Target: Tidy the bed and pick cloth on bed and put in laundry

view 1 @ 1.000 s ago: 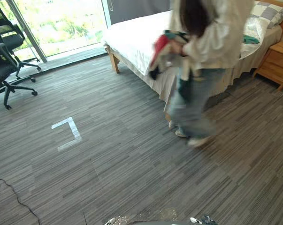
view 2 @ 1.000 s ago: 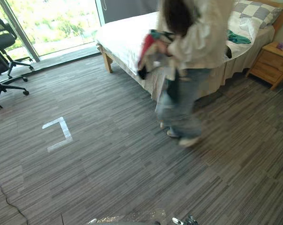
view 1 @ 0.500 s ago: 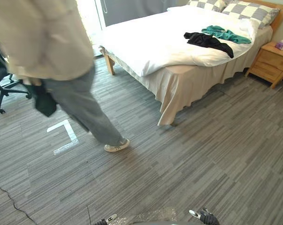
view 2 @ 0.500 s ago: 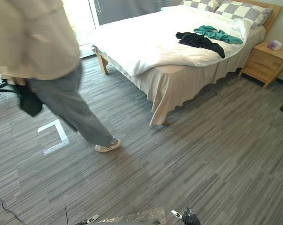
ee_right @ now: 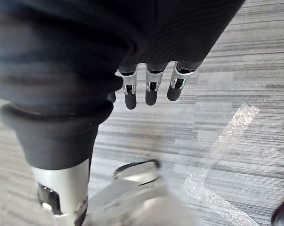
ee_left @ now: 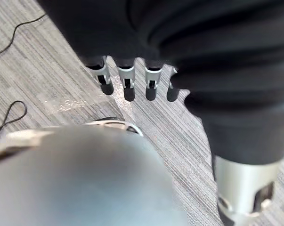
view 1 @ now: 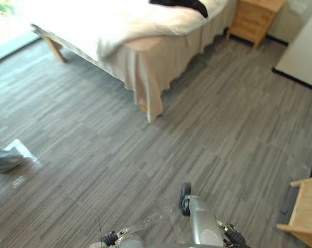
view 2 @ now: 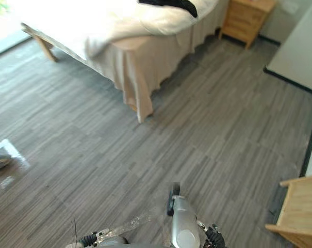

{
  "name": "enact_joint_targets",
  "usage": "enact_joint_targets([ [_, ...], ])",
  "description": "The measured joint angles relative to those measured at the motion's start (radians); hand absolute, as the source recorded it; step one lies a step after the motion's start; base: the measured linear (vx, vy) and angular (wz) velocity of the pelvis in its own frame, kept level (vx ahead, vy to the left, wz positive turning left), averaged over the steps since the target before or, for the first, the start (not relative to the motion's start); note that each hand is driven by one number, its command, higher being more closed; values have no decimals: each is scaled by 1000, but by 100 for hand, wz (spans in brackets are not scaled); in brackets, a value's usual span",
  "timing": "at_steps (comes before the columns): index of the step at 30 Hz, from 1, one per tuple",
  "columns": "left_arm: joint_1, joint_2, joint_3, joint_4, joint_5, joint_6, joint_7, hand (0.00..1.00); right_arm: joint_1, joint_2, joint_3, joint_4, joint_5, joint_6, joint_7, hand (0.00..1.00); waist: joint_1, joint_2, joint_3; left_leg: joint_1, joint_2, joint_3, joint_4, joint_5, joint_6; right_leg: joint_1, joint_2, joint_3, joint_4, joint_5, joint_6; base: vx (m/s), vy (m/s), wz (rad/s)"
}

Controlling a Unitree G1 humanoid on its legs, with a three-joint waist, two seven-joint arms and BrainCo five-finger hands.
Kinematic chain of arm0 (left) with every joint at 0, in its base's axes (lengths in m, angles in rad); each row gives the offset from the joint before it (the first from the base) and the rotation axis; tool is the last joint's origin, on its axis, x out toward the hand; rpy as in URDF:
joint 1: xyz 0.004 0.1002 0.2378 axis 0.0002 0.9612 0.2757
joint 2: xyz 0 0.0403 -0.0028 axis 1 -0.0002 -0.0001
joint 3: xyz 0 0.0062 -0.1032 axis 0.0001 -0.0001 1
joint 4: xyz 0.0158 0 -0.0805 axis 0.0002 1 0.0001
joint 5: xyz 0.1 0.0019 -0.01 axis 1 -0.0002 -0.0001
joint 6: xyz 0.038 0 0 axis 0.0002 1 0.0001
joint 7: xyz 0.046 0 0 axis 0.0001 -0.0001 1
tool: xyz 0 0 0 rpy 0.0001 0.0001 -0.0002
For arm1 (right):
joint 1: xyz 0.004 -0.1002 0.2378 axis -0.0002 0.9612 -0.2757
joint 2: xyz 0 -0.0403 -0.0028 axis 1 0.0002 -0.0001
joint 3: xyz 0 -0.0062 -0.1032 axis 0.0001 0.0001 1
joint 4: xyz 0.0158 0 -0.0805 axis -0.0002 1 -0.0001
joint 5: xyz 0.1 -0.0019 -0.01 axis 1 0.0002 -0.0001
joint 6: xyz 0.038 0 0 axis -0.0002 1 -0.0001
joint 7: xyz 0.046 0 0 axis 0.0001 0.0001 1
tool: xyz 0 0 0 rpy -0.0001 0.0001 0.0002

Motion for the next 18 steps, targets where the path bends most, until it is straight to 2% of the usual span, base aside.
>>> enact_joint_targets([
  [1, 8, -11, 2, -5, -2, 2, -1, 0, 0, -6, -10, -1, -39, 0, 2, 0, -16, 15, -18, -30, 46, -23, 108, 110, 32, 37, 35, -22, 27, -83, -16, 637, -480, -10],
  [2, 8, -16, 7, -3, -3, 1, -1, 0, -3, -10, -10, 0, -49, -6, 4, 0, -14, 16, -19, -61, 61, -46, 192, 169, 26, 63, 57, -24, 14, -104, -23, 755, -518, -28],
  [3, 8, -25, 31, -5, -15, -10, -3, 0, -17, -21, -2, 5, -56, -17, 6, 0, -7, 21, -19, -160, 66, -111, 415, 194, -17, 132, 111, -23, -55, -120, -34, 716, -421, -35],
  [4, 8, -26, 51, -9, -20, -36, -9, 0, -39, -34, 20, 17, -61, -29, 13, 0, -7, 21, -19, -283, 43, -161, 634, 138, -49, 233, 167, -19, -169, -112, -38, 576, -289, -26],
  [5, 9, -27, 66, -24, -20, -50, -12, 0, -46, -44, 37, 23, -60, -32, 19, 0, -4, 15, -18, -334, 18, -173, 709, 104, -47, 292, 187, -14, -232, -97, -47, 567, -226, -8],
  [6, 9, -29, 72, -57, -20, -65, -16, 0, -47, -56, 49, 23, -59, -41, 35, 0, 17, 3, -22, -423, -46, -170, 776, 48, -33, 406, 212, -3, -356, -68, -45, 460, -148, -2],
  [7, 9, -34, 73, -78, -21, -72, -19, 0, -48, -64, 62, 14, -58, -46, 37, 0, 33, -2, -26, -472, -75, -153, 781, 34, -18, 456, 221, -1, -411, -63, -39, 578, -156, -14],
  [8, 10, -50, 85, -117, -21, -82, -21, 0, -45, -69, 79, -25, -56, -47, 41, 0, 67, -8, -31, -565, -107, -100, 766, 15, 14, 533, 234, 7, -486, -60, -36, 594, -119, -33],
  [9, 8, -67, 108, -145, -29, -92, -27, 0, -50, -67, 101, -61, -57, -51, 54, 0, 97, -14, -29, -643, -124, -9, 687, 0, 38, 601, 235, 13, -527, -57, -50, 599, -109, -41],
  [10, 9, -74, 112, -155, -31, -97, -33, 0, -60, -67, 116, -74, -57, -54, 62, 0, 107, -18, -30, -667, -128, 52, 621, -1, 40, 629, 232, 16, -543, -58, -56, 749, -120, -44],
  [11, 15, -80, 113, -164, -39, -99, -36, 0, -78, -72, 139, -95, -58, -64, 76, 0, 118, -25, -39, -676, -132, 211, 439, 5, 43, 694, 226, 12, -581, -79, -47, 814, -94, -24],
  [12, 18, -88, 114, -163, -45, -95, -41, 0, -85, -70, 162, -115, -61, -70, 80, 0, 116, -31, -55, -680, -146, 372, 281, 15, 53, 762, 223, -2, -624, -105, -31, 859, -78, -9],
  [13, 19, -96, 112, -162, -49, -94, -38, 0, -82, -63, 167, -127, -60, -72, 79, 0, 117, -32, -69, -684, -154, 451, 222, 26, 70, 790, 223, -14, -641, -119, -15, 637, -18, 15],
  [14, 26, -96, 111, -159, -52, -91, -39, 0, -80, -50, 177, -133, -60, -82, 78, 0, 122, -42, -107, -685, -177, 592, 136, 39, 105, 833, 225, -38, -658, -146, 19, 878, 8, 27],
  [15, 29, -100, 108, -158, -60, -91, -39, 0, -73, -43, 179, -126, -61, -88, 76, 0, 134, -47, -142, -675, -216, 639, 73, 77, 263, 857, 225, -49, -629, -175, 56, 713, 8, 29],
  [16, 30, -89, 108, -158, -64, -90, -37, 0, -76, -32, 176, -116, -63, -87, 73, 0, 139, -64, -163, -668, -242, 638, 67, 110, 342, 856, 207, -53, -589, -193, 72, 1104, 12, 64],
  [17, 9, -84, 96, -157, -81, -82, -32, 0, -87, -25, 159, -97, -71, -86, 70, 0, 130, -105, -190, -661, -298, 587, 46, 71, 366, 799, 146, -71, -424, -196, 108, 733, 30, 78],
  [18, -4, -83, 68, -151, -95, -74, -27, 0, -116, -26, 142, -78, -79, -83, 67, 0, 120, -108, -192, -647, -313, 542, 47, 55, 361, 737, 111, -67, -250, -189, 127, 1077, 89, 110],
])
